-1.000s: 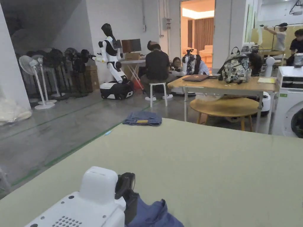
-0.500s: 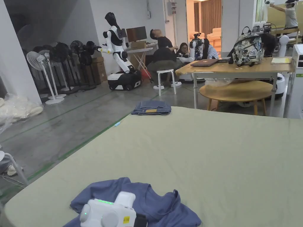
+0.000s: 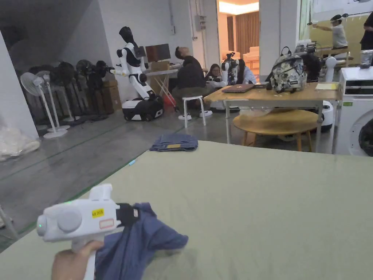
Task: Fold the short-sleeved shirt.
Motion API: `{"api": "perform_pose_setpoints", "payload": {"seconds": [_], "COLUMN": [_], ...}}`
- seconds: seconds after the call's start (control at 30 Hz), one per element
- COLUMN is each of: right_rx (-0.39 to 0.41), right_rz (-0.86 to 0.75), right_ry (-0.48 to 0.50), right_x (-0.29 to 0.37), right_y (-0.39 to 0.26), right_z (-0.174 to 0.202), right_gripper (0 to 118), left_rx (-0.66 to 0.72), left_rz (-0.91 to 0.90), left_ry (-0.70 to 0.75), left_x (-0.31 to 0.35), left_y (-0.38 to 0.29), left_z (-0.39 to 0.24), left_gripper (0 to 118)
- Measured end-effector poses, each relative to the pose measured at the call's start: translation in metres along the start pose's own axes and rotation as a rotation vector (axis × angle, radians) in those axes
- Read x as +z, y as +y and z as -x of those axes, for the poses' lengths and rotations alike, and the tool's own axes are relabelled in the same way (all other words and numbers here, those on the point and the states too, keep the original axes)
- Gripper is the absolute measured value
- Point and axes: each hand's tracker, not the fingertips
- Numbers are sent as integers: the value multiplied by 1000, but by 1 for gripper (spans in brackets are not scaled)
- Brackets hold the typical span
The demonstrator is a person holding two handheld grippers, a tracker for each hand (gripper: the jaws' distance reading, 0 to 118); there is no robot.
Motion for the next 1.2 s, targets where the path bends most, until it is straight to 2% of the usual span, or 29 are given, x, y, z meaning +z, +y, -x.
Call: {"api": "perform_pose_setpoints", "payload": {"seconds": [0.07, 0.2, 0.27, 0.37, 0.47, 0.57, 0.63, 0.7, 0.77, 0.87, 0.93, 1.0, 1.07, 1.17, 1.2], "right_rx": [-24, -44, -70, -110, -112, -89, -52, -52, -65, -74, -96, -122, -112, -46, -46], "right_rz": [-6, -1, -4, -22, -34, -43, -54, -59, -53, -51, -56, -40, -18, 12, 13], "right_ry": [-7, -25, -22, -19, -35, -73, -124, -173, -202, -283, -318, -291, -295, -297, -291], "right_x": [3, 5, 8, 17, 26, 41, 54, 64, 74, 84, 89, 93, 95, 97, 98], "right_y": [-1, -3, -4, -3, 1, 7, 11, 13, 16, 14, 9, 3, -3, -11, -13], "right_z": [-4, -8, -11, -15, -21, -31, -41, -51, -59, -71, -76, -79, -77, -73, -72], "right_gripper": [0, 0, 0, 0, 0, 0, 0, 0, 0, 0, 0, 0, 0, 0, 0], "left_rx": [-20, -265, -333, -411, -365, -245, -236, -227, -218, -280, -274, -223, -222, -257, -251], "left_rz": [-104, -235, -246, -210, -139, 30, 142, 256, 376, 485, 622, 702, 707, 649, 627], "left_ry": [-27, -22, -9, -1, -154, -342, -428, -501, -613, -747, -868, -940, -960, -976, -1002], "left_x": [32, 76, 78, 50, 0, -60, -89, -109, -114, -91, -72, -59, -47, -38, -34], "left_y": [54, 131, 153, 143, 92, 5, -67, -129, -194, -281, -332, -369, -386, -369, -355], "left_z": [-15, -87, -122, -173, -209, -250, -288, -323, -360, -416, -450, -470, -484, -477, -470], "left_gripper": [0, 0, 0, 0, 0, 0, 0, 0, 0, 0, 0, 0, 0, 0, 5]}}
